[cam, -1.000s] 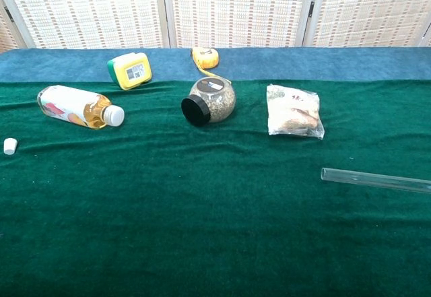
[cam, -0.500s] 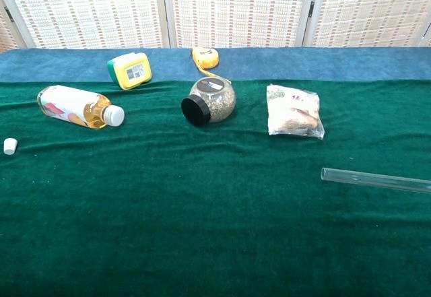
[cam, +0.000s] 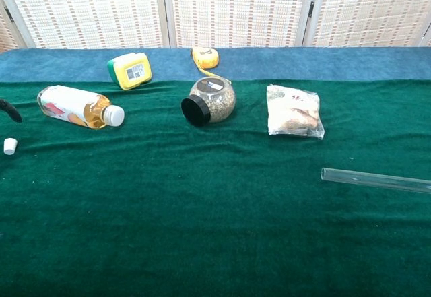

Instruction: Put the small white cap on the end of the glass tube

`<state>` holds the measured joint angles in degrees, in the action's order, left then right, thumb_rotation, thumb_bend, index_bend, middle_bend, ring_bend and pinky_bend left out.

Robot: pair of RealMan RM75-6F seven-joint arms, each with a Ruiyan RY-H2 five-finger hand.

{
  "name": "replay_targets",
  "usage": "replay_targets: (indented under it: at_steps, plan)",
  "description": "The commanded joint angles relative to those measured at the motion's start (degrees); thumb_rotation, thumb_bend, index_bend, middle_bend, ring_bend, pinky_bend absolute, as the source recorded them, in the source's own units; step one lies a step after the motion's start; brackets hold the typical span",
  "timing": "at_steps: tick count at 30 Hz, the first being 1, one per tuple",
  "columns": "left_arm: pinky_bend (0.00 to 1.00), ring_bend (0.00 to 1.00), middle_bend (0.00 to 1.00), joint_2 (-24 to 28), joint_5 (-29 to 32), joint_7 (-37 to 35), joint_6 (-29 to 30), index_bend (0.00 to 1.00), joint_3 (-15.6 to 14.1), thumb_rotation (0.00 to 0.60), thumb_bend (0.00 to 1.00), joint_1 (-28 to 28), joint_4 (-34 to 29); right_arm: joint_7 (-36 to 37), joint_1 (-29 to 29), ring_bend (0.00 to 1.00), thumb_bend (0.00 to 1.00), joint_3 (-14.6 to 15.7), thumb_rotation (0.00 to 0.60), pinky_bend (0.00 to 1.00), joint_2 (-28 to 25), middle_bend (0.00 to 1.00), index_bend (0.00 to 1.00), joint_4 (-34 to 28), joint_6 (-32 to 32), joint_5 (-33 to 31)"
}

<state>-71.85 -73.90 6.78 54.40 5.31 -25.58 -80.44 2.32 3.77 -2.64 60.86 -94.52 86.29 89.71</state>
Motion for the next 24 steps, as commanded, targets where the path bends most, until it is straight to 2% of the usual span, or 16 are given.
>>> replay_targets:
  at_steps: [1, 6, 24]
  plan:
    - [0.81, 0.91, 1.0, -0.3, 0.5, -0.3, -0.7, 0.24, 0.0, 0.6, 0.85, -0.4, 0.3, -0.1, 0.1, 0.21, 0.38, 0.0, 0.6, 0.05, 0.0, 0.17, 0.03, -0.1, -0.2, -0.2]
    - [0.81, 0.91, 1.0, -0.9, 2.9, 1.4, -2.8, 0.24, -0.3, 0.6, 0.85, -1.4, 1.6, -0.2, 0.4, 0.21, 0.38, -0.1, 0.6, 0.05, 0.2, 0.17, 0.04, 0.0, -0.7, -0.5]
    - [0.81, 0.9, 1.0, -1.6, 8.1, 4.2, -4.9, 0.26, -1.2, 0.6, 0.85, -2.2, 2.4, 0.5, 0.4, 0.22, 0.38, -0.1, 0.6, 0.05, 0.4, 0.17, 0.04, 0.7, -0.9, -1.0]
